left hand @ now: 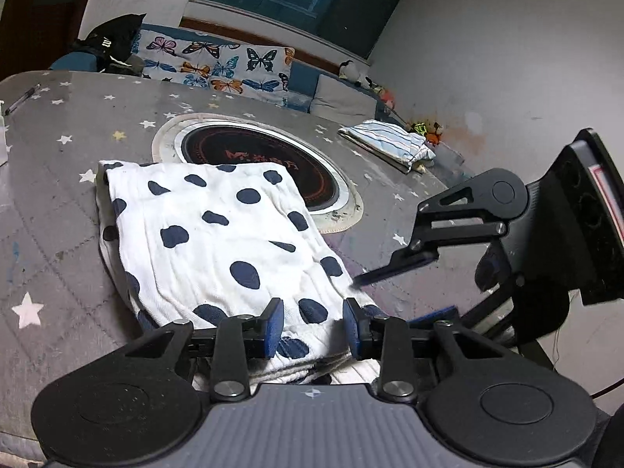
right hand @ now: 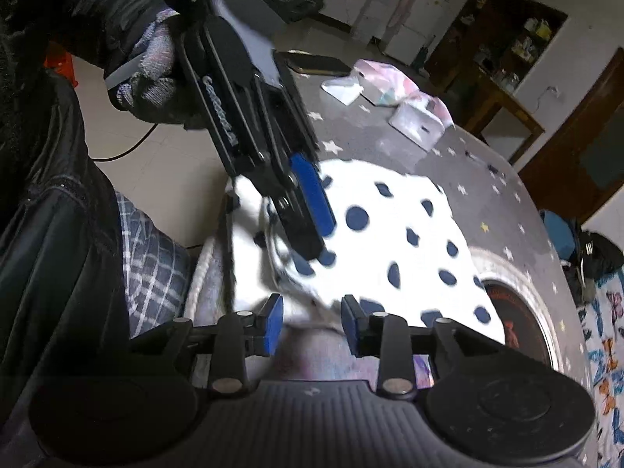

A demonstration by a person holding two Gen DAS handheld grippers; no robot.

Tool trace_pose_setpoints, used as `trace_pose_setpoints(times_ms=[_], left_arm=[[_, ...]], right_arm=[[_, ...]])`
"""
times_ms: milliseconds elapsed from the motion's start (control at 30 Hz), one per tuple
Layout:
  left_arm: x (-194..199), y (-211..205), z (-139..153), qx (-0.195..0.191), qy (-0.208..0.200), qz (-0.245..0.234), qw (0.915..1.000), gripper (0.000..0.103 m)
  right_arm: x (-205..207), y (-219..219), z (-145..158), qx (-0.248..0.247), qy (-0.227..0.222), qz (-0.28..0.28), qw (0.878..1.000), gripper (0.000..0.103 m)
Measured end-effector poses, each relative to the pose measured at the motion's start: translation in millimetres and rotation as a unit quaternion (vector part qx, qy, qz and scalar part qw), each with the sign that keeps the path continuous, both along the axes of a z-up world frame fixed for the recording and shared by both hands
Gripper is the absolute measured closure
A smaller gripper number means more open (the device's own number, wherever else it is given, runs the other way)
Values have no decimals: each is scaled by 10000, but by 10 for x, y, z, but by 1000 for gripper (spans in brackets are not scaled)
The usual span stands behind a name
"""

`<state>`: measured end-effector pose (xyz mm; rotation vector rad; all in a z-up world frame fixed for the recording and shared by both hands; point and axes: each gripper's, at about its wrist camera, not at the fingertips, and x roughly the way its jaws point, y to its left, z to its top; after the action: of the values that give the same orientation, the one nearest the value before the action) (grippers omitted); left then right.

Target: Fold clothes

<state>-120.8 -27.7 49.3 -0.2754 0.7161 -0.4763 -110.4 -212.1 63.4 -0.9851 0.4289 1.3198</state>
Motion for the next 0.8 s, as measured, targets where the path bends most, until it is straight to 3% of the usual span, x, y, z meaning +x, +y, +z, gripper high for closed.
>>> trace_pose_setpoints(times_ms=[200, 367, 567, 800], left_arm=[[-5, -51, 59, 61, -89, -73, 9999, 68], [14, -96, 64, 123, -122, -120, 9998, 68], [35, -75, 27, 82, -63, -124, 9999, 68], [35, -55, -11, 10, 6, -113, 9999, 68]], right_arm=[[414, -106, 177, 365, 549, -877, 9940, 71], [819, -34, 229, 821, 1010, -1678, 9772, 72], [1289, 215, 75, 1056, 1468, -2480, 9517, 72], [1648, 337, -232, 946, 1466, -3151, 9329, 73]])
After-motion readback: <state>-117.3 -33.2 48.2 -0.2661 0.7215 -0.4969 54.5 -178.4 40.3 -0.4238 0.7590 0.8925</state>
